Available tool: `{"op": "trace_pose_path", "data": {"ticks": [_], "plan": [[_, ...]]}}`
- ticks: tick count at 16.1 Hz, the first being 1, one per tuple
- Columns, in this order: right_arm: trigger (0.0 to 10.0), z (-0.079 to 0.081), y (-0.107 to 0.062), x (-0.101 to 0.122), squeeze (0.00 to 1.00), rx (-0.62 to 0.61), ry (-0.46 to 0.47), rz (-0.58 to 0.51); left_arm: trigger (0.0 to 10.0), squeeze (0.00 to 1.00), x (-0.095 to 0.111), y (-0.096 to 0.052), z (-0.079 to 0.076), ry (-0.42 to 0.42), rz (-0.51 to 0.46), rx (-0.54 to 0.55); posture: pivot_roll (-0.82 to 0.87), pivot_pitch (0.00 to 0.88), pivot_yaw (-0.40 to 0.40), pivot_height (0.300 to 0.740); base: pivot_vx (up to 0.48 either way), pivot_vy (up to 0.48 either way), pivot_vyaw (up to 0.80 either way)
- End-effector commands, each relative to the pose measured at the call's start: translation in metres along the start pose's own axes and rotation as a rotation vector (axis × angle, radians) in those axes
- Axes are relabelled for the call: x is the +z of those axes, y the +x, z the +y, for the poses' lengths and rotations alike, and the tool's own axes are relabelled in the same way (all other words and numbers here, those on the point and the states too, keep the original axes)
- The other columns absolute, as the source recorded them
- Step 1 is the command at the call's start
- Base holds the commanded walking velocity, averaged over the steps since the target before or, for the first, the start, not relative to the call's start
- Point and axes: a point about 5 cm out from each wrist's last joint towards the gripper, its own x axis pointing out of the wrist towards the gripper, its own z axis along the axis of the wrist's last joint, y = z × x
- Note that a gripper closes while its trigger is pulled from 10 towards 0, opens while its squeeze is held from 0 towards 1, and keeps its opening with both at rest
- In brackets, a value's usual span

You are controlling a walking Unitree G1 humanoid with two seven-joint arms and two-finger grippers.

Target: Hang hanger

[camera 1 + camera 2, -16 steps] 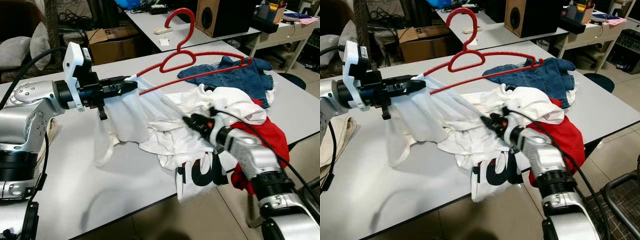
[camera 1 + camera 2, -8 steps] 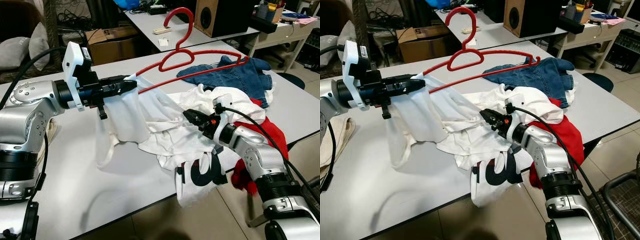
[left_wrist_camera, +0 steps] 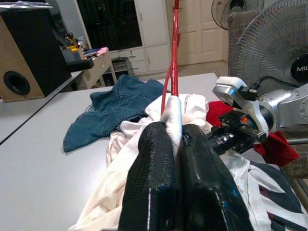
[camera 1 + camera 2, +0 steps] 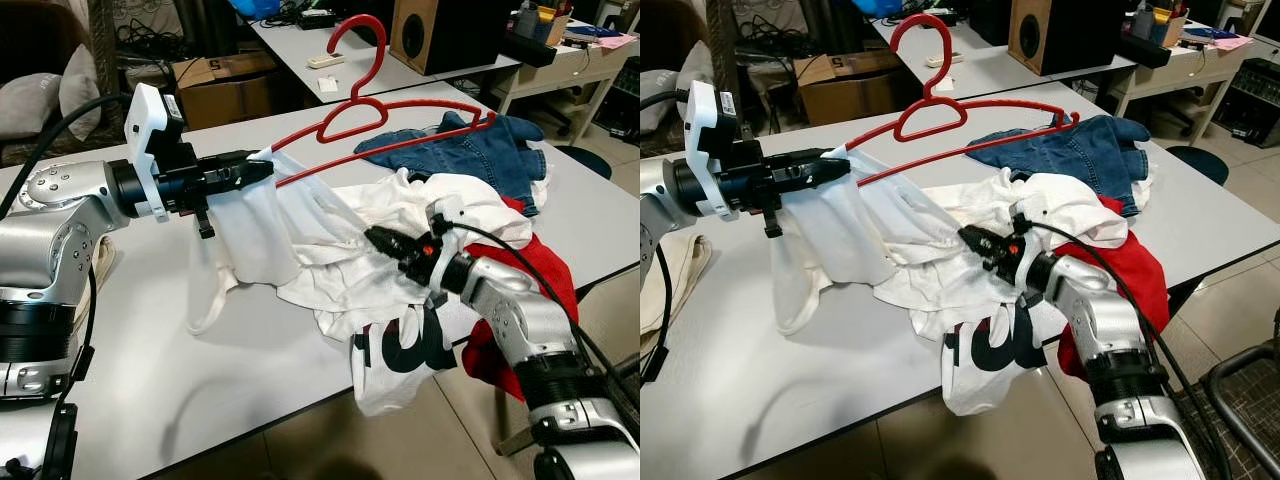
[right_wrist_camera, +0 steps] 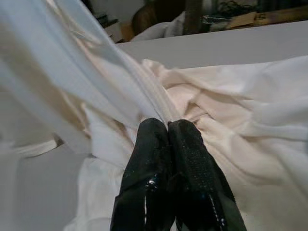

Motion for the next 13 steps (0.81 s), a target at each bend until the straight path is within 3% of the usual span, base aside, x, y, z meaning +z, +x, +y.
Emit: {"op": "trace_pose_path", "data": {"ticks": [1, 6, 10, 12, 13], "plan": [[0.0, 0.003, 0.000, 0.005, 0.00, 0.024, -0.015, -0.008, 0.0, 0.00, 0.005, -0.001, -0.001, 0.029, -0.003, 0.001, 0.04, 0.000, 0.041, 0.740, 0.000, 0.000, 0.00], [0.0, 0.006, -0.027, 0.032, 0.00, 0.143, -0.022, -0.103, 0.0, 0.00, 0.007, 0.000, 0.001, 0.041, -0.011, 0.016, 0.04, 0.000, 0.043, 0.740, 0.000, 0.000, 0.00], [0.0, -0.021, -0.061, 0.040, 0.00, -0.040, -0.072, -0.086, 0.0, 0.00, 0.005, -0.004, 0.003, 0.046, -0.007, 0.041, 0.03, 0.000, 0.049, 0.740, 0.000, 0.000, 0.00], [0.0, -0.039, -0.077, 0.049, 0.00, -0.190, -0.057, -0.148, 0.0, 0.00, 0.004, -0.006, 0.005, 0.053, -0.007, 0.054, 0.02, 0.000, 0.053, 0.740, 0.000, 0.000, 0.00], [0.0, -0.048, -0.091, 0.063, 0.00, -0.280, -0.051, -0.230, 0.0, 0.00, 0.001, -0.008, 0.004, 0.051, -0.009, 0.057, 0.02, 0.000, 0.054, 0.740, 0.000, 0.000, 0.00]]}}
